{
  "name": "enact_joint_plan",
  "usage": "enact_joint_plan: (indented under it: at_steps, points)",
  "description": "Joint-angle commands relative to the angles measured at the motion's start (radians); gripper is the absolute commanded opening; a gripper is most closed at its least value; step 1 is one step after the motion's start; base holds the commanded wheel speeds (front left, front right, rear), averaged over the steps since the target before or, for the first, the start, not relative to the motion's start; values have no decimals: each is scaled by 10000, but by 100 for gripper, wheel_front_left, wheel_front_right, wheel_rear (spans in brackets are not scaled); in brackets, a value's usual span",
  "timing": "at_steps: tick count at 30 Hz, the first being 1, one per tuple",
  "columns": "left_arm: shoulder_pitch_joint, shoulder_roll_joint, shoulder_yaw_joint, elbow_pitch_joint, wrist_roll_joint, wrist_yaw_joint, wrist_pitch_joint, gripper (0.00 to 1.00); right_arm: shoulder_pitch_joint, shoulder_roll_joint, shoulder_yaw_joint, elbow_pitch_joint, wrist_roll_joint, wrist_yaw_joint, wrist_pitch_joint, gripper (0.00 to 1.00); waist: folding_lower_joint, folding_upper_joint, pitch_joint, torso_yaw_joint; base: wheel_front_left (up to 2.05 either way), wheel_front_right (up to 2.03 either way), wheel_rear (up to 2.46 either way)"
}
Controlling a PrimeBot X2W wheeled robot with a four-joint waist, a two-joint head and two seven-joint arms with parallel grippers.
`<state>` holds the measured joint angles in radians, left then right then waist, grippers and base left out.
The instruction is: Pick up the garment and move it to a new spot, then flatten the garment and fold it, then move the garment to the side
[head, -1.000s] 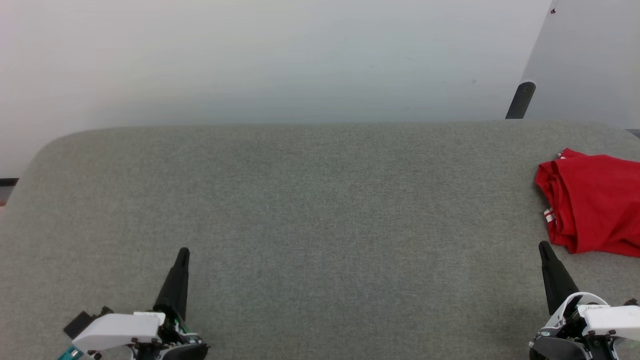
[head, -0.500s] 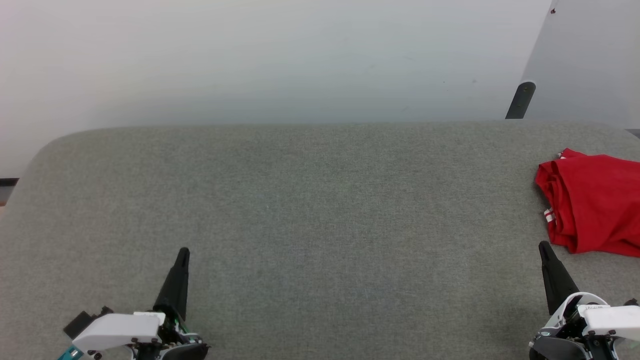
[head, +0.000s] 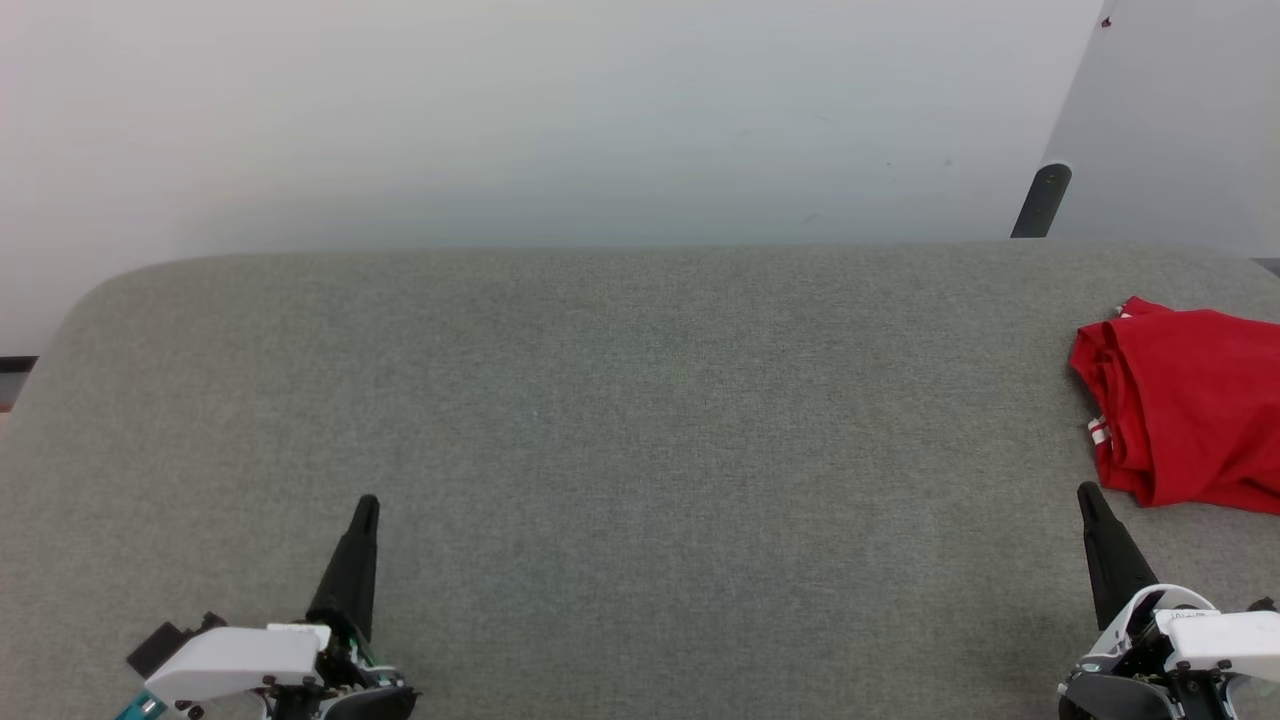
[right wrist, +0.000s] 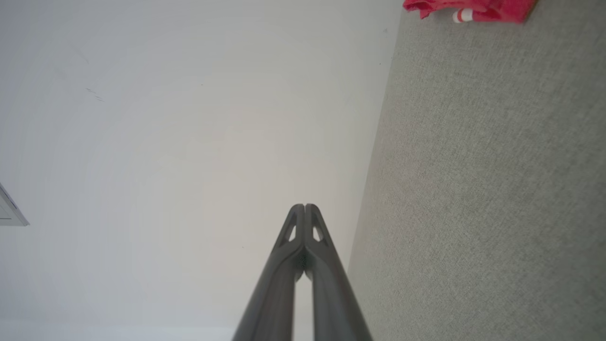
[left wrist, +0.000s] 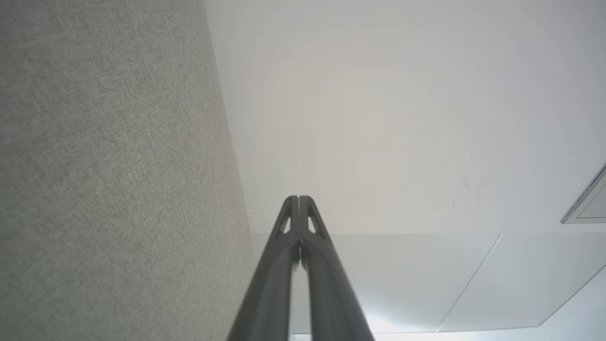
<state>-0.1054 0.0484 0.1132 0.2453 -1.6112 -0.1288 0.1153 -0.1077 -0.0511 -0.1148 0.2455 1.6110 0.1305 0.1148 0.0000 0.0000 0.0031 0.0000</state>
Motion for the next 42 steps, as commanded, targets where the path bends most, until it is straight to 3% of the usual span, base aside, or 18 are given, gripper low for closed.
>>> enact_joint_plan:
  at_steps: [1,42]
  points:
    - [-98,5,14,10,-31,-36,13,0,-33,31,-2,-19,37,4,22,0,0,0,0,0,0,0,0]
    - [-97,5,13,8,-33,-36,11,0,-32,31,0,-20,38,4,20,0,0,0,0,0,0,0,0]
